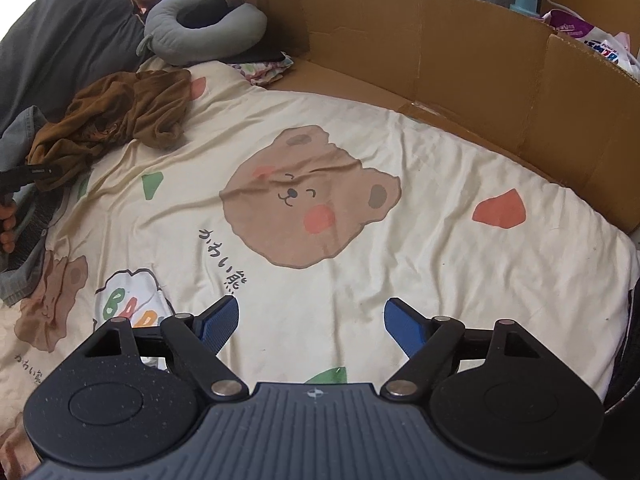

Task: Fold clothes
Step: 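Close the left tool on the brown shirt's fabric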

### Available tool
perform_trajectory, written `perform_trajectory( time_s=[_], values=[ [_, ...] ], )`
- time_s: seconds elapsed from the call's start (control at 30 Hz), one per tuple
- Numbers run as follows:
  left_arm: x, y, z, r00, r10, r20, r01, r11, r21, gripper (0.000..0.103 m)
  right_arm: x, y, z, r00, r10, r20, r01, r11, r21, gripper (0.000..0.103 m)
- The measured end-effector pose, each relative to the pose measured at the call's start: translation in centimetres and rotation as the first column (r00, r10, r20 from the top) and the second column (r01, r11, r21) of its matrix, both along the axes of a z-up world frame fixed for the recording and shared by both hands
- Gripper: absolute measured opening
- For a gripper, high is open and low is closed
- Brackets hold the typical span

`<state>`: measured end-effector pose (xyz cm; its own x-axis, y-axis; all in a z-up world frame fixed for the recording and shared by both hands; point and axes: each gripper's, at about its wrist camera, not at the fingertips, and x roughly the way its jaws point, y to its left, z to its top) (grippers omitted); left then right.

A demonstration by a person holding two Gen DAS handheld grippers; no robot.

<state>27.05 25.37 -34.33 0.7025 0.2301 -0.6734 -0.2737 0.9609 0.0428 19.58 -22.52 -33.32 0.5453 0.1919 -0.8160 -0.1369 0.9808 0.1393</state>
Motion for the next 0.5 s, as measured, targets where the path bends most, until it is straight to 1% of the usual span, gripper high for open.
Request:
perform_trajectory(
  time_s=[0.13,0.27,0.5],
  values=[
    [-1.1,-0.6,2.0,0.999,-0.041,0.013,0.041,0.998,-0.041,0.004,0.0,0.1,-0.1,1.0,0.007,-0.003,-0.007,1.0,0.017,0.084],
    [-2.3,-1.6,3.7,0.996,-0.087,0.008,0.088,0.994,-0.072,0.004,0.0,0.1,-0.1,1.0,0.012,-0.002,-0.012,1.0,0.025,0.084],
    [-4.4,-3.5,6.6,0.987,-0.157,0.015,0.158,0.977,-0.143,0.004,0.0,0.2,-0.3,1.0,0.014,-0.007,-0.014,0.999,0.04,0.084]
  ],
)
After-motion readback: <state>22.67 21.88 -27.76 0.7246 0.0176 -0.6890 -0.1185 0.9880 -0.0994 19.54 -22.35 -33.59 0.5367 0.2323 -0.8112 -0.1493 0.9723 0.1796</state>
